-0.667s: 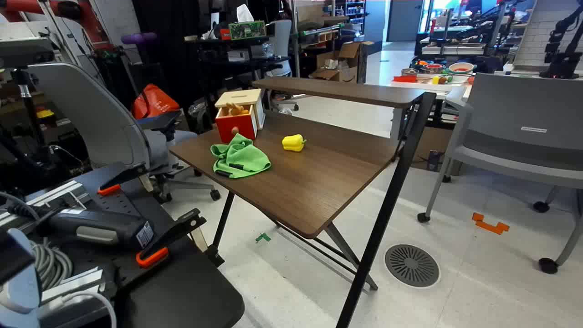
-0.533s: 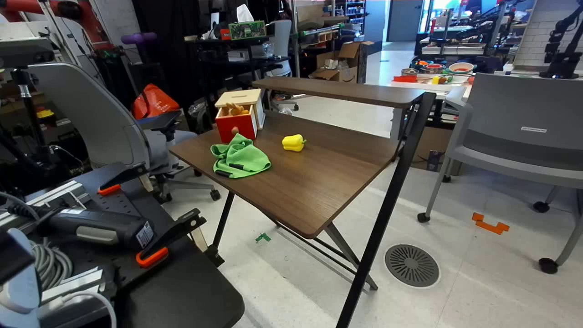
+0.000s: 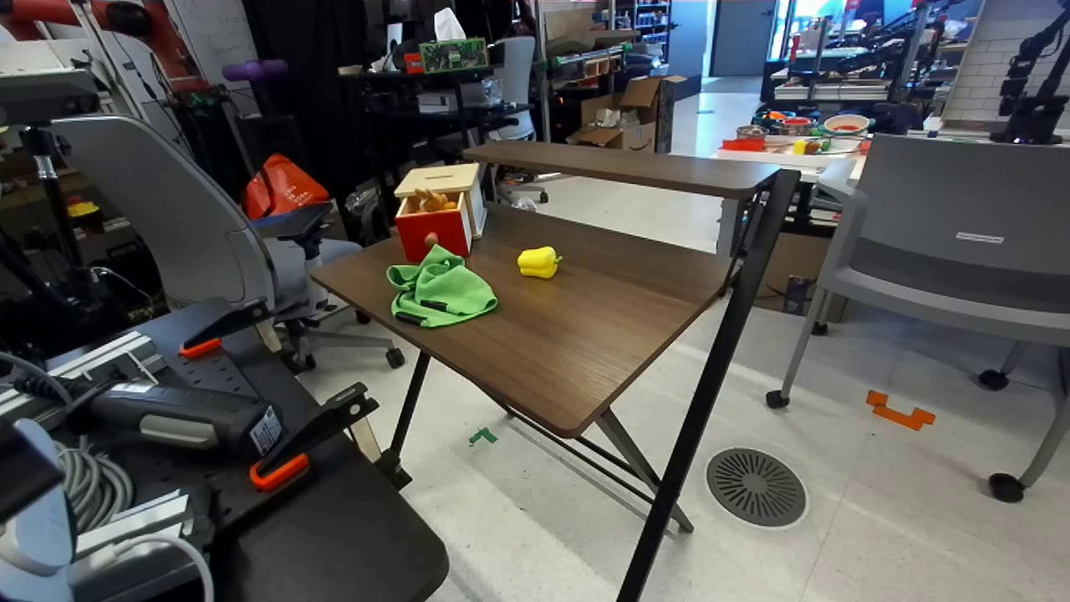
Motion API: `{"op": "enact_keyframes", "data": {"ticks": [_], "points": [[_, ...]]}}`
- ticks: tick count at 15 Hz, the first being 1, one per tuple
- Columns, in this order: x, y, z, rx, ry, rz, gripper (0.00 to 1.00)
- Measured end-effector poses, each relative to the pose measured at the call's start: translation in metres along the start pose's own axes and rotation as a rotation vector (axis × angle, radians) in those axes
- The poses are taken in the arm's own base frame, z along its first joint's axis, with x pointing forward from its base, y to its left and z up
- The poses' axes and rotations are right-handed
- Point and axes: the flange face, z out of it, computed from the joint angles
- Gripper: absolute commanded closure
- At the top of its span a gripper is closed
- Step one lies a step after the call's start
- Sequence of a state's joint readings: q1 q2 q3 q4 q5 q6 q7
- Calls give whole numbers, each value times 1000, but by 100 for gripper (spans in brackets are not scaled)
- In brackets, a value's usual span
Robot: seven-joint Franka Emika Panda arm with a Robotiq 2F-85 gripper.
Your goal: Pick up the bear plush toy from the drawer and put it on the counter, then close the drawer
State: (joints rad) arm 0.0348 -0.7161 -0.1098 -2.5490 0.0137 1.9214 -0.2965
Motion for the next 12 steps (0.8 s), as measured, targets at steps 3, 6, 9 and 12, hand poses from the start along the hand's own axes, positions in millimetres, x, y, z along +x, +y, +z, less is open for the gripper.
{"op": "enact_keyframes", "data": {"ticks": [3, 6, 9, 12], "points": [[28, 0, 21, -25, 126, 40, 0], [61, -9, 60, -33, 184, 53, 0], [95, -29, 114, -30, 182, 46, 0], [128, -52, 170, -15, 153, 38, 0]]}}
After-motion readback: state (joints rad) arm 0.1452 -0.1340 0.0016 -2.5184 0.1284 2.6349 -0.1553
